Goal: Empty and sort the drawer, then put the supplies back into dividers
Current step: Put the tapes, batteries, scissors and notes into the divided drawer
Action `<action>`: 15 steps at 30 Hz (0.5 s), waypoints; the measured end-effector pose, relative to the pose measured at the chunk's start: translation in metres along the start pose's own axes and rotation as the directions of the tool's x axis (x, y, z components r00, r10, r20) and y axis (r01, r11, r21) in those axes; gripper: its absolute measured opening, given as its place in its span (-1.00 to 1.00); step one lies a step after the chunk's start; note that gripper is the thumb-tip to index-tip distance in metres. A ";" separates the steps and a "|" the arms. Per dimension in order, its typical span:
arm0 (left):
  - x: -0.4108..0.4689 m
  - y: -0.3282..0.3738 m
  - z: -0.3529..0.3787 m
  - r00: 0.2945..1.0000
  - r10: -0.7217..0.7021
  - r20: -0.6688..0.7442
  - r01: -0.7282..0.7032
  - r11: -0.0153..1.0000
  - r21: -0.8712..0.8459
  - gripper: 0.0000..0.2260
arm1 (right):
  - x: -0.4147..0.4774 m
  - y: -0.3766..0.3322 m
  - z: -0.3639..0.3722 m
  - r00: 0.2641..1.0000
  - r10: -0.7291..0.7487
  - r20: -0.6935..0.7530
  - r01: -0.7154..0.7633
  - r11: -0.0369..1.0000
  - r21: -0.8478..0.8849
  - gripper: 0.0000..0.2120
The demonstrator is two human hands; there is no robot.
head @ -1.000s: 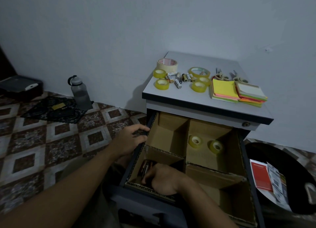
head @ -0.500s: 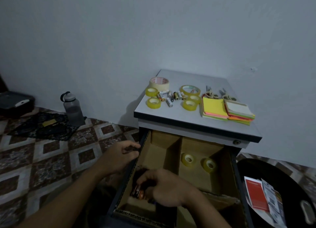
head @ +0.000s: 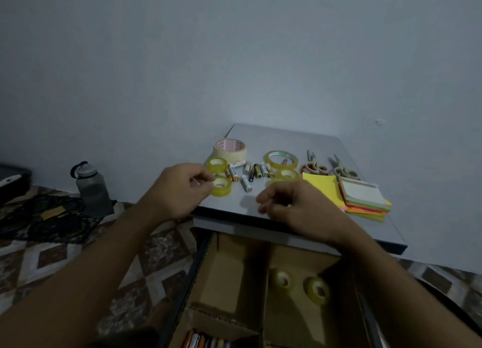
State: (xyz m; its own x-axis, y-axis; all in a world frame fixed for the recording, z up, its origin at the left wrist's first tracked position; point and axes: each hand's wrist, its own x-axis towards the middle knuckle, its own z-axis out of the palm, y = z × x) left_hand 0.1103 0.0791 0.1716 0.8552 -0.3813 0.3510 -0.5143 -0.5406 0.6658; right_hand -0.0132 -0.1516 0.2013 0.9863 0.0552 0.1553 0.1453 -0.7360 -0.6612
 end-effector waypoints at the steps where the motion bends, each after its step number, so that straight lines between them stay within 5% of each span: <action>1: 0.012 -0.001 0.001 1.000 0.004 0.028 -0.004 0.999 0.033 -0.90 | 0.011 0.004 -0.006 0.999 -0.009 -0.044 0.008 1.000 -0.030 -0.81; 7: 0.056 -0.007 0.009 0.991 -0.061 0.123 0.041 0.986 0.160 -0.79 | 0.064 0.021 -0.018 0.996 -0.032 -0.083 0.011 0.970 -0.244 -0.74; 15: 0.066 -0.010 0.017 0.981 -0.118 0.157 0.106 0.991 0.081 -0.83 | 0.095 0.026 0.000 0.997 -0.035 0.064 0.057 0.922 -0.383 -0.61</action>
State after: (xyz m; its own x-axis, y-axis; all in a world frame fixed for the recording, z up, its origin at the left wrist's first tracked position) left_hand 0.1711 0.0462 0.1767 0.8891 -0.4279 0.1623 -0.4241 -0.6370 0.6437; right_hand 0.0848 -0.1656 0.1988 0.9835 0.1242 0.1314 0.1606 -0.9337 -0.3199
